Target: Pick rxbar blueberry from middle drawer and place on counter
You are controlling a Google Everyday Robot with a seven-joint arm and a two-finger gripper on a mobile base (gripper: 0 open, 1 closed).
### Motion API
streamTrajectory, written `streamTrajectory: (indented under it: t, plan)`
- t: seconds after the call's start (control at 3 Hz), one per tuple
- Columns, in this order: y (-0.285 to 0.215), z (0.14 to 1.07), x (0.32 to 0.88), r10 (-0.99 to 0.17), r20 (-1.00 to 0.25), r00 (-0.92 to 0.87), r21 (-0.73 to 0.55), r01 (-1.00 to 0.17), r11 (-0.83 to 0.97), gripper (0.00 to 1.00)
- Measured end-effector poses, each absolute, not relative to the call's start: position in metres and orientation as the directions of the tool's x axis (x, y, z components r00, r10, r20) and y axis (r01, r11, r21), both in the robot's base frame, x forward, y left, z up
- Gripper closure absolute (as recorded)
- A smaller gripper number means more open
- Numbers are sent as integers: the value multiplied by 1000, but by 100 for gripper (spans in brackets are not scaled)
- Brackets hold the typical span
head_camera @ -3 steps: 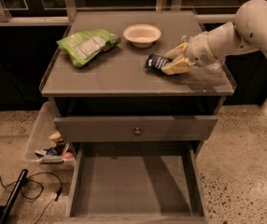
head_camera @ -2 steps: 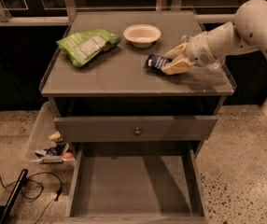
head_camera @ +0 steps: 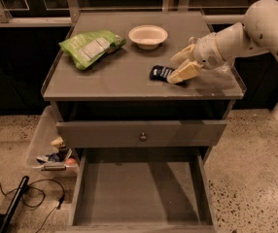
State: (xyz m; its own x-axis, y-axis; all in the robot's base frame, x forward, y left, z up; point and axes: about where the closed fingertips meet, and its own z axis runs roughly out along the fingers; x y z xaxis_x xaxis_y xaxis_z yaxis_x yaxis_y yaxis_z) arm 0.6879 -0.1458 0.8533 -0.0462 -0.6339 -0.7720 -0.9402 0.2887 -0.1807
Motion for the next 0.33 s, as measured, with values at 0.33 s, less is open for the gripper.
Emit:
streamTrajectory:
  t: [0.33]
  plan:
    - [-146, 853, 688, -634, -772, -46, -181, -940, 289, 0]
